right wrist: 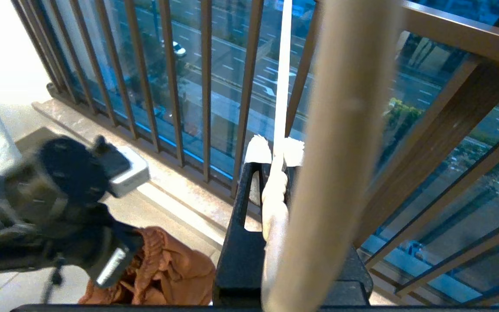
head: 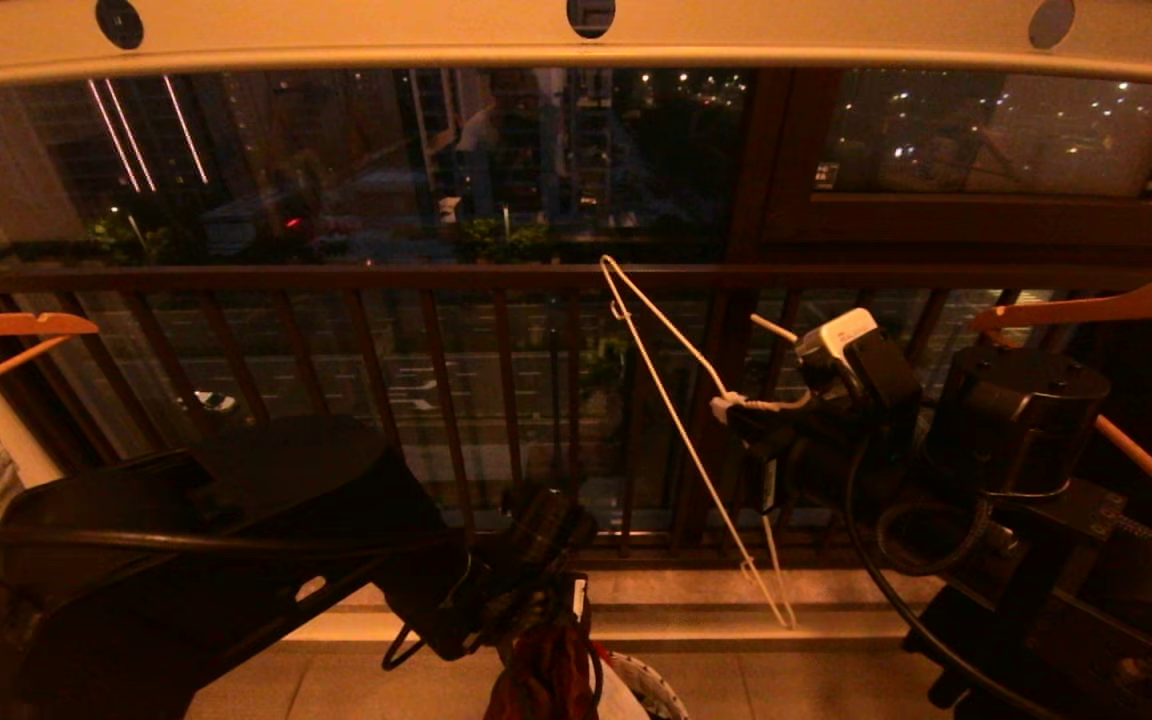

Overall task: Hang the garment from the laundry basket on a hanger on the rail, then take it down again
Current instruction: Put clothes in the basket

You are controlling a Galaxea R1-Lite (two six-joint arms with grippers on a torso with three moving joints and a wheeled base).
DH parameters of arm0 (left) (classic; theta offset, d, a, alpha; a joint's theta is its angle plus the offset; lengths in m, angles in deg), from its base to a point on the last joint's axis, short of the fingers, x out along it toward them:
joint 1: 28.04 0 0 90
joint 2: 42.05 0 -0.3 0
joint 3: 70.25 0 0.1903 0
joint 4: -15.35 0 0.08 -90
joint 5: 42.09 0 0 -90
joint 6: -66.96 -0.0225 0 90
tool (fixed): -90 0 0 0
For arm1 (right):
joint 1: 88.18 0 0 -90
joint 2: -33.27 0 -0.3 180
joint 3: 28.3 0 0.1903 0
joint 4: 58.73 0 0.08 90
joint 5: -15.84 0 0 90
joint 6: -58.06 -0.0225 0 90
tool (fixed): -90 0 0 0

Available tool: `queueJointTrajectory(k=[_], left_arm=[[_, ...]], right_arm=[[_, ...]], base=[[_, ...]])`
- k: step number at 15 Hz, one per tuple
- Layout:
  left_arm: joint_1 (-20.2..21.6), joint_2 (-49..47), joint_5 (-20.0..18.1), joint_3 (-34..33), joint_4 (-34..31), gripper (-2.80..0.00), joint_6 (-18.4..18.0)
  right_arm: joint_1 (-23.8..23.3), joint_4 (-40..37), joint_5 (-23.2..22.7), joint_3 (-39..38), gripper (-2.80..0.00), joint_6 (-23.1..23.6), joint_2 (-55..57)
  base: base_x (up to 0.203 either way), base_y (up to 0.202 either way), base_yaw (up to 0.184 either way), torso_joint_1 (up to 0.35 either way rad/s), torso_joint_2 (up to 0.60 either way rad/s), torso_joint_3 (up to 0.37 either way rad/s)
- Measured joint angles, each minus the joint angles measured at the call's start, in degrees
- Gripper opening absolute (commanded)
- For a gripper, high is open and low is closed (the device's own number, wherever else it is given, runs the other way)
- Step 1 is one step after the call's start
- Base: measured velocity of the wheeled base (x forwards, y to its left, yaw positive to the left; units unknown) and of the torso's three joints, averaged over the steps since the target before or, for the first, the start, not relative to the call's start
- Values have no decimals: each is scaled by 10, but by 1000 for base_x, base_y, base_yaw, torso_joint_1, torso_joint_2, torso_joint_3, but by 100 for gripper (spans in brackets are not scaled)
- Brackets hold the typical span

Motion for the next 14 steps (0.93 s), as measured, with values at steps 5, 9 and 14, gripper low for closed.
queueJointTrajectory(k=[5, 9, 14], left_arm=[[-7, -38, 16, 73, -83, -280, 8], [-18, -46, 23, 94, -110, -280, 6], [-25, -62, 24, 142, -152, -280, 4]], right_arm=[[-1, 1, 0, 1, -280, 2, -1], [-10, 1, 0, 3, -280, 4, -3], [-11, 1, 0, 3, -280, 5, -5]], base=[[0, 0, 0, 0, 0, 0], [0, 0, 0, 0, 0, 0], [0, 0, 0, 0, 0, 0]])
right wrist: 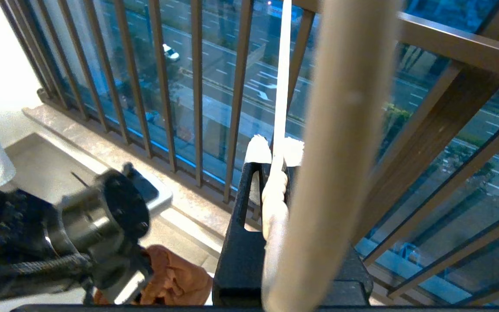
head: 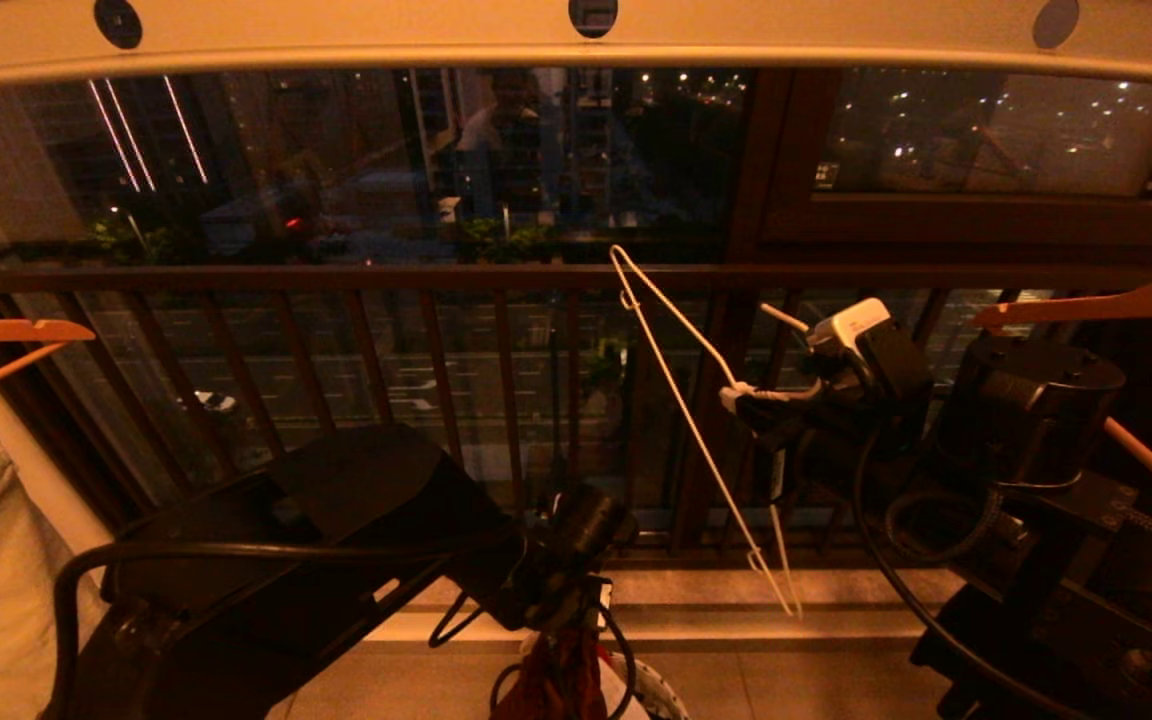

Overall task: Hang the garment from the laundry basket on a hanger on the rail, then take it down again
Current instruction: Put clothes in the basket

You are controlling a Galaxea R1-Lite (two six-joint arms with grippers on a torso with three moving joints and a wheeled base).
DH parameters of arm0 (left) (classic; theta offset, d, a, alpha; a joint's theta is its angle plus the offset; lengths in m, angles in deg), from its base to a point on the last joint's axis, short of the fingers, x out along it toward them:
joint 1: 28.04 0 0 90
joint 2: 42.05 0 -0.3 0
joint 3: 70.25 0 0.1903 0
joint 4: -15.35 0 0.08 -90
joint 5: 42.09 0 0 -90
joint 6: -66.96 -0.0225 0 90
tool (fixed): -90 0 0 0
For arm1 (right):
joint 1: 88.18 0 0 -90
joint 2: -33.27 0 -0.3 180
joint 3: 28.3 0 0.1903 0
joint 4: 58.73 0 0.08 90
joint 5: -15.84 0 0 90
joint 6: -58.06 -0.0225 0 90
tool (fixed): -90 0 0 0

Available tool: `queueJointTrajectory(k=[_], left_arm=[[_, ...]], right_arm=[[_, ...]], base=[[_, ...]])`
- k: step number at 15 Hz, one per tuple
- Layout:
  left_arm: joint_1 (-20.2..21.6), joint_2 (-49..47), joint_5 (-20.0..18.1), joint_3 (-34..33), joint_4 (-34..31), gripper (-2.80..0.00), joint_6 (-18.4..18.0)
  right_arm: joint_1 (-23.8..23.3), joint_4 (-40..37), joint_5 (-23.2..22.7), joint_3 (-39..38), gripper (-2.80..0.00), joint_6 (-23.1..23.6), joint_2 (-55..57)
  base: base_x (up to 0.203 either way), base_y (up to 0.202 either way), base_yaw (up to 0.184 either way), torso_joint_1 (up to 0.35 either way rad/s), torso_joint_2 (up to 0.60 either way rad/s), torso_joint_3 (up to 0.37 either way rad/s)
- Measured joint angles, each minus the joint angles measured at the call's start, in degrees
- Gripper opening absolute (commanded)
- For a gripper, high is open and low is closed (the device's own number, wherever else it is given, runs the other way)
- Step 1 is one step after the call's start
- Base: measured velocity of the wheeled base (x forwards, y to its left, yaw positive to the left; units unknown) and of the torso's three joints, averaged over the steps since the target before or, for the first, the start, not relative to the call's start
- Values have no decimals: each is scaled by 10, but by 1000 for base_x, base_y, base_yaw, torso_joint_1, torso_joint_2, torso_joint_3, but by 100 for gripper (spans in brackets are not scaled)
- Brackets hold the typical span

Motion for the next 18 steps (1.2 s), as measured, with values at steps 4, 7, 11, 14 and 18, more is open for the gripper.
queueJointTrajectory(k=[4, 7, 11, 14, 18], left_arm=[[-7, -7, 8, 24, -34, -280, 1], [-12, -13, 9, 33, -36, -280, 0], [-16, -19, 14, 42, -38, -280, -3], [-15, -23, 20, 51, -38, -280, -8], [-16, -34, 29, 65, -36, -280, -17]], right_arm=[[0, 0, 0, 0, -280, 0, -3], [-1, 0, 0, 0, -280, 0, -5], [-3, 0, 0, 0, -280, 0, -5], [-4, 0, -1, 0, -280, 0, -8], [-4, 0, -1, 0, -280, 0, -11]], base=[[0, 0, 0, 0, 0, 0], [0, 0, 0, 0, 0, 0], [0, 0, 0, 0, 0, 0], [0, 0, 0, 0, 0, 0], [0, 0, 0, 0, 0, 0]])
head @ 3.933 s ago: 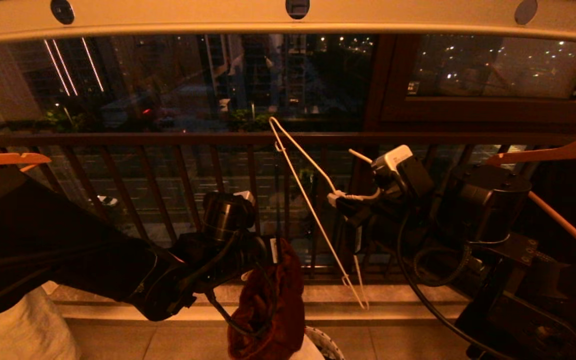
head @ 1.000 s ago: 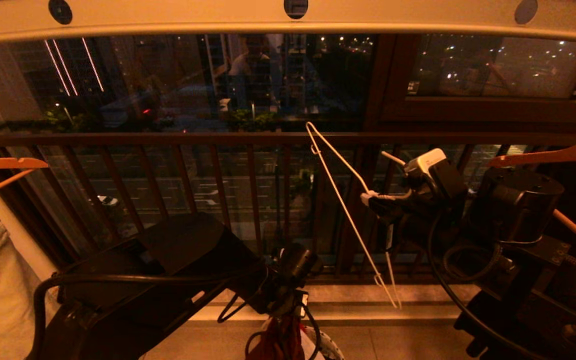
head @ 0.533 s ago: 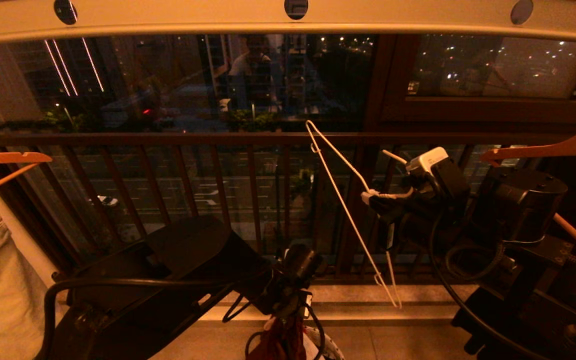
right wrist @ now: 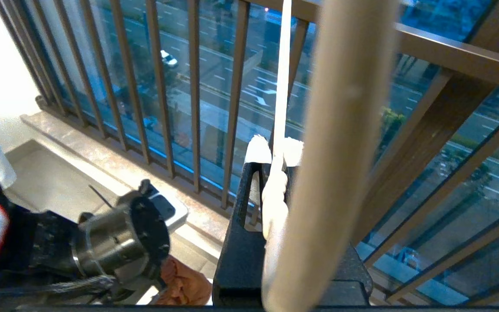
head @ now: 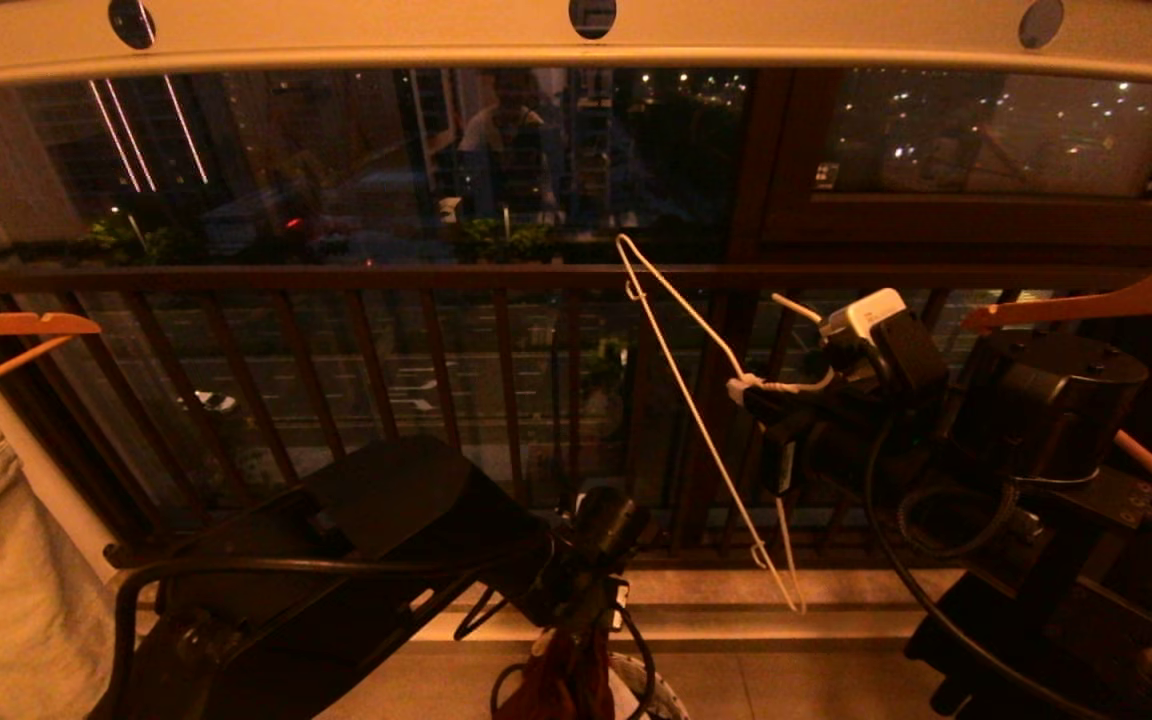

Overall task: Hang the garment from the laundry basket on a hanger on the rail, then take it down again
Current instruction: Put clothes in the basket

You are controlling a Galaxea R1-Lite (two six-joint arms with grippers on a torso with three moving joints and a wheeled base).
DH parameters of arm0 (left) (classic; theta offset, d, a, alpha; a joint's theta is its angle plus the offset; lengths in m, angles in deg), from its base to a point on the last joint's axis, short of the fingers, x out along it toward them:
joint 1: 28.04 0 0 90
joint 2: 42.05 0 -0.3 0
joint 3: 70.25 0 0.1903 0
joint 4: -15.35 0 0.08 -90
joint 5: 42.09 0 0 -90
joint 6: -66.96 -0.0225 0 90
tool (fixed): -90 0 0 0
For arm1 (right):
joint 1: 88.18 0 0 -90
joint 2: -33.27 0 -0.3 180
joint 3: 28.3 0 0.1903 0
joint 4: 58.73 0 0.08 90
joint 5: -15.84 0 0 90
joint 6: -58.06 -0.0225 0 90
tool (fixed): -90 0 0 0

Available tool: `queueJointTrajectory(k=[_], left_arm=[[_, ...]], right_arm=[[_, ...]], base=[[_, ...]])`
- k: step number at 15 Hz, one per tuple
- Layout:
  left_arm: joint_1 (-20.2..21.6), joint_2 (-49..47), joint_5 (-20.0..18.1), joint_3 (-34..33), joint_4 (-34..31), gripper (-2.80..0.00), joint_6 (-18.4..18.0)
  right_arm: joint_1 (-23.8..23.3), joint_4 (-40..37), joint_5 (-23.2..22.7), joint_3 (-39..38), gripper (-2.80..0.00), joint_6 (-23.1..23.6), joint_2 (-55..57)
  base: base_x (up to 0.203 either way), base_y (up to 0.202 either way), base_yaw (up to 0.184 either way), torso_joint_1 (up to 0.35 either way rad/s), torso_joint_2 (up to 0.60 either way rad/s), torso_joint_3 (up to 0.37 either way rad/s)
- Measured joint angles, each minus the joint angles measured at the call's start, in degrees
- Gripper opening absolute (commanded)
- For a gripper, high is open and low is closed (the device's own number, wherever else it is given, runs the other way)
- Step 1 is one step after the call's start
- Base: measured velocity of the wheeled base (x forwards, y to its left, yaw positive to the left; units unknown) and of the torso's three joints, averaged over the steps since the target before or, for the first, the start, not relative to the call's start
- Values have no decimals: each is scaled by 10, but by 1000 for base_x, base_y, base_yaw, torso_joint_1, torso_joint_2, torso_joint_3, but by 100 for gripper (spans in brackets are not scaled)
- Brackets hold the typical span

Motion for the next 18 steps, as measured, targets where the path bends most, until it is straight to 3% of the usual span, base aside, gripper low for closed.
queueJointTrajectory(k=[11, 12, 18], left_arm=[[2, -44, 26, 63, -1, -280, -26], [2, -46, 27, 67, -1, 0, -26], [3, -50, 28, 68, -2, 0, -27]], right_arm=[[0, -1, 0, 0, -280, 0, -1], [0, -1, 0, 0, -280, 0, -1], [0, -1, 0, 0, -280, 0, -2]], base=[[0, 0, 0, 0, 0, 0], [0, 0, 0, 0, 0, 0], [0, 0, 0, 0, 0, 0]])
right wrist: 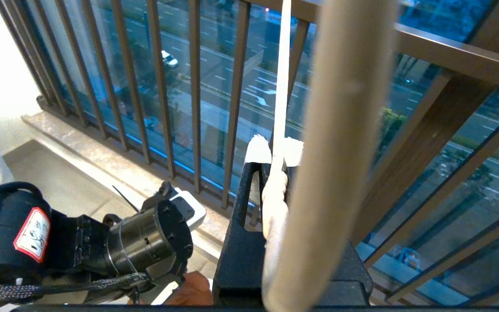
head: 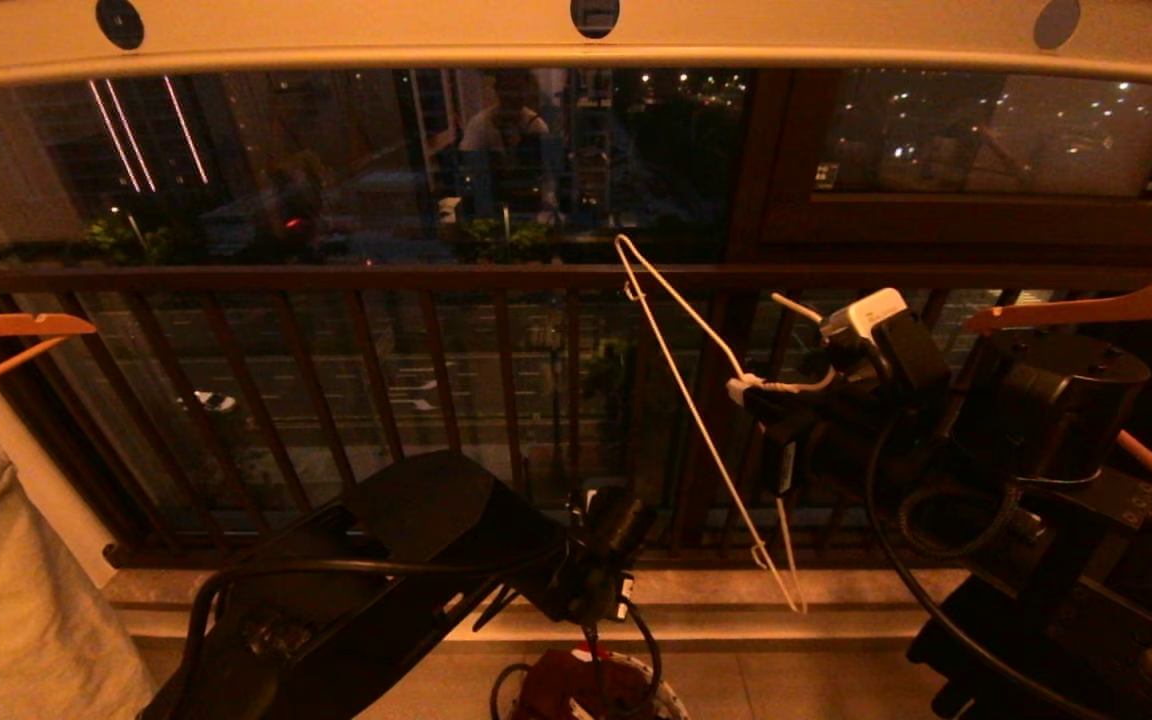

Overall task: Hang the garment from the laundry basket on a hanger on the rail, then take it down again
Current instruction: Put clothes in the basket

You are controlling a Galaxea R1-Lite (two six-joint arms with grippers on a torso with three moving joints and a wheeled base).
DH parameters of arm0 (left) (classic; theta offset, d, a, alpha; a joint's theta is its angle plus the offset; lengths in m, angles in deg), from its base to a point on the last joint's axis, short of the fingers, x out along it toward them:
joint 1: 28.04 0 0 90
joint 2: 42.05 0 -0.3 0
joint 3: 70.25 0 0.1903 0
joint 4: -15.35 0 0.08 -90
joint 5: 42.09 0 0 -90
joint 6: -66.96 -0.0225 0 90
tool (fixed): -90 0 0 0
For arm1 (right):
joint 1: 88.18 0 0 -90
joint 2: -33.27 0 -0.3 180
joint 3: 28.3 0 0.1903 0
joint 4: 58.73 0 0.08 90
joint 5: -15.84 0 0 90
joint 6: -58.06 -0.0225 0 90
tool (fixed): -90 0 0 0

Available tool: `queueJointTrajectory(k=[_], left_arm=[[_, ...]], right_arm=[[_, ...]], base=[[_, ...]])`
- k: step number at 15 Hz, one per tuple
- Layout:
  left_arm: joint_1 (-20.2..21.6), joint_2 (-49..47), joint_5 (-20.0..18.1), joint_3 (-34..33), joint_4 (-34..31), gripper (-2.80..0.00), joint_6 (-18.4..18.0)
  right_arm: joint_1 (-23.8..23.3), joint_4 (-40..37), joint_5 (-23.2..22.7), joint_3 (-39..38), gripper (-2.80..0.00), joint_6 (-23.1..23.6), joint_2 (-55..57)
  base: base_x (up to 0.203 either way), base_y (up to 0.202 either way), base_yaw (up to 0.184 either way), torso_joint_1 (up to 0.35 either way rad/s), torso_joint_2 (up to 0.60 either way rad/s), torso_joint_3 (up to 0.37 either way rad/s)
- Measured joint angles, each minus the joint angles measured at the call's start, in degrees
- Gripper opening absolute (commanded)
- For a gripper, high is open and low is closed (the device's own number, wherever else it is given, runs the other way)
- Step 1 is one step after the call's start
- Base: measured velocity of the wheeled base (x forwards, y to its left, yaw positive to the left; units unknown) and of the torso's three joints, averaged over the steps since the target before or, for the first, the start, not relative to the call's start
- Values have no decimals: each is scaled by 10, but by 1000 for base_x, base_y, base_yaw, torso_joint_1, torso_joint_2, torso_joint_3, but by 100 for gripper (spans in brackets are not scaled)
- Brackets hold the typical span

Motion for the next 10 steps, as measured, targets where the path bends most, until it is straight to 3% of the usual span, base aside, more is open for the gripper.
queueJointTrajectory(k=[4, 5, 10], left_arm=[[0, 18, 0, -30, -20, 0, 5], [0, 24, 0, -41, -20, -280, 4], [3, 65, -1, -90, -19, -280, 6]], right_arm=[[0, 0, 0, 0, -280, 0, 0], [0, 0, 0, 0, -280, 0, 0], [-2, 0, 0, 1, -280, 2, 1]], base=[[0, 0, 0, 0, 0, 0], [0, 0, 0, 0, 0, 0], [0, 0, 0, 0, 0, 0]])
